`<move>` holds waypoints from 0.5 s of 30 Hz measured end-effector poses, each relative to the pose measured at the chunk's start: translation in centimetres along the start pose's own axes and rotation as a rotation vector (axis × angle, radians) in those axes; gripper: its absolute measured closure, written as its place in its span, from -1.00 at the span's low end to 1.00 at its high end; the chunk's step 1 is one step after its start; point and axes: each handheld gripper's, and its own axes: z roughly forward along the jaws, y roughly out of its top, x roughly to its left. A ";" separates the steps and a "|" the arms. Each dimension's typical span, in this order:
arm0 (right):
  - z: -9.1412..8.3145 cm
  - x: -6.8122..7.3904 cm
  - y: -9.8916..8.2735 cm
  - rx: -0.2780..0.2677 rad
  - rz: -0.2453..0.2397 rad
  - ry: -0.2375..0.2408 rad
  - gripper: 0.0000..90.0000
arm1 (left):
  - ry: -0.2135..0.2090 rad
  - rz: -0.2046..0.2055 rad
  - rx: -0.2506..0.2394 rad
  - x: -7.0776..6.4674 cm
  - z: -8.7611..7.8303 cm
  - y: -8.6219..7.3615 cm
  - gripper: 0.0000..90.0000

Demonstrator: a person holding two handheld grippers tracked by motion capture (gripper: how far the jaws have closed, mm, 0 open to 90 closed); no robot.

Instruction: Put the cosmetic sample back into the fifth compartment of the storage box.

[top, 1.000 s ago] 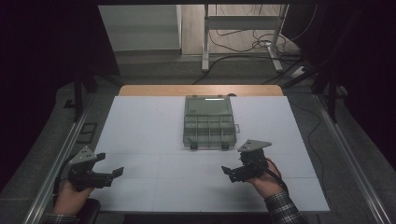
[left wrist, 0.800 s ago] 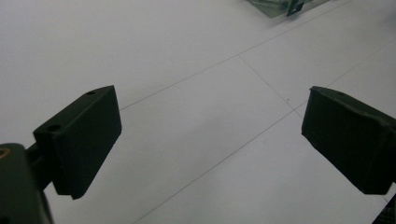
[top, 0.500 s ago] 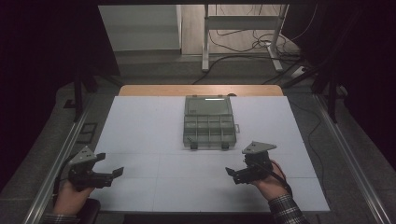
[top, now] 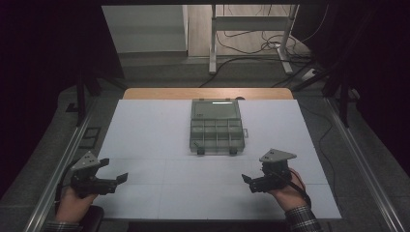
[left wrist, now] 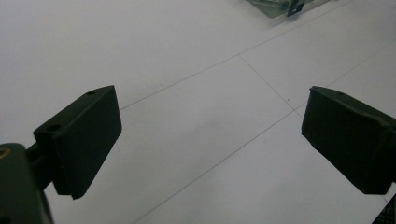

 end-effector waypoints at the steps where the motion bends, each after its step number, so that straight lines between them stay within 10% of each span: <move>1: -0.1 -0.1 -0.1 -0.002 0.001 -0.004 -0.99 | 0.000 0.000 0.000 0.0 0.0 0.0 -0.87; 15: -1.6 -1.0 -1.7 -0.005 0.046 -0.047 -0.99 | 0.001 -0.003 0.000 0.0 0.0 0.0 -0.87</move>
